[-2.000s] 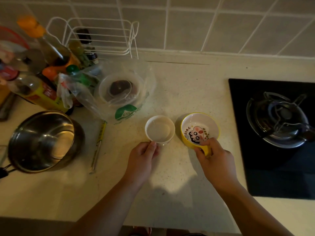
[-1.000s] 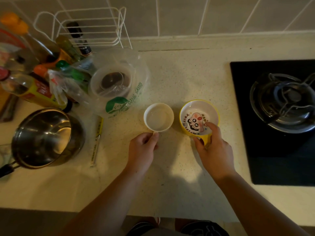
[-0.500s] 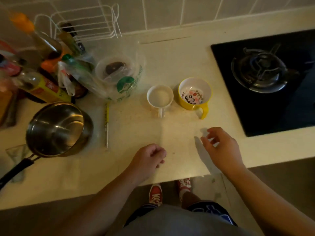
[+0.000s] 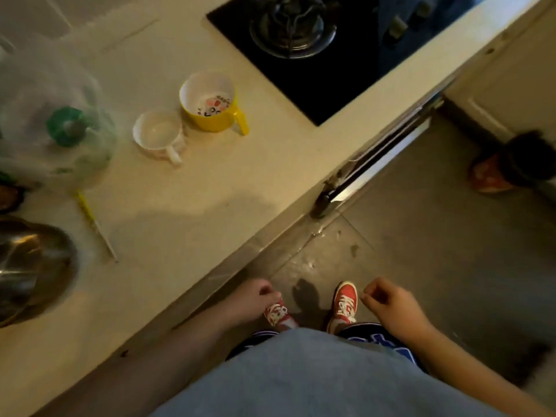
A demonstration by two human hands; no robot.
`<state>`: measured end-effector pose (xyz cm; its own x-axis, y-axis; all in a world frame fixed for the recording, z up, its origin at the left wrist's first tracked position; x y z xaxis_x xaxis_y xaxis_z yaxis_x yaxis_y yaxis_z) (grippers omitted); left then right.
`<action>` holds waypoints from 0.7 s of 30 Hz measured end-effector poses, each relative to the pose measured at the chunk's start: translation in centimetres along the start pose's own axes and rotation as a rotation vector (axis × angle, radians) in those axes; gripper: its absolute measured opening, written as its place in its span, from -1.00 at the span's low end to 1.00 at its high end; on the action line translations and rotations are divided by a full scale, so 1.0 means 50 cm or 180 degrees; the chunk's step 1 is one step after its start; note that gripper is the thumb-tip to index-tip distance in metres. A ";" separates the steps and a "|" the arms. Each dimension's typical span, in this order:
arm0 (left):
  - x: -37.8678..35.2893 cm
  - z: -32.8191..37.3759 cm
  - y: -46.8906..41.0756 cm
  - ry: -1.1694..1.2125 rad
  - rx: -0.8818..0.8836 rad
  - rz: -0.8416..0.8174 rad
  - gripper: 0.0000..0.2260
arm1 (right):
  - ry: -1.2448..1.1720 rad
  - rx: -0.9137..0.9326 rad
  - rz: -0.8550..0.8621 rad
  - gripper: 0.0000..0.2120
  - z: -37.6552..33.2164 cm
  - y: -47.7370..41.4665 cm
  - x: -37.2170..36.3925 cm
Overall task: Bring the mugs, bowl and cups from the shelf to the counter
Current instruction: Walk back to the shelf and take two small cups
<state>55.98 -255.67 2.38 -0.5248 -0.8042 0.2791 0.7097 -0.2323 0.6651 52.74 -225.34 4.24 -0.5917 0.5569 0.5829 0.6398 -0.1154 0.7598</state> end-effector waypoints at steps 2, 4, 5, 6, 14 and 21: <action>-0.038 -0.012 -0.025 -0.0419 0.0215 -0.0160 -0.75 | -0.0231 -0.0427 -0.0005 -0.95 0.095 0.009 -0.002; -0.072 -0.008 -0.048 -0.0791 0.0342 -0.0301 -0.75 | -0.0551 -0.0821 0.0028 -0.93 0.189 0.023 -0.005; -0.090 -0.003 -0.060 -0.0924 0.0375 -0.0377 -0.76 | -0.0714 -0.0986 0.0049 -0.91 0.236 0.030 -0.007; -0.109 0.007 -0.072 -0.1005 0.0398 -0.0451 -0.79 | -0.0860 -0.1140 0.0062 -0.89 0.283 0.039 -0.009; -0.307 0.196 -0.170 -0.1140 0.0249 -0.0729 -0.86 | -0.1708 -0.1878 -0.0005 -0.91 0.594 0.116 -0.016; -0.472 0.363 -0.231 -0.1119 -0.0085 -0.0784 -0.82 | -0.2176 -0.2224 0.0057 -0.91 0.770 0.119 0.027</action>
<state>51.65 -224.07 0.68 -0.8052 -0.4885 0.3363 0.5525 -0.4118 0.7246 74.62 -193.63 -1.54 -0.0318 0.8817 0.4707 0.0808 -0.4671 0.8805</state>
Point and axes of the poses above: each hand's wrist, its own y-axis away from the middle knuckle, its own x-axis out of the back of the hand, z = x × y, the point moved 1 cm from there along -y, towards the middle knuckle, and after that the axes turned 14 degrees about -x, right-handed, at the moved point
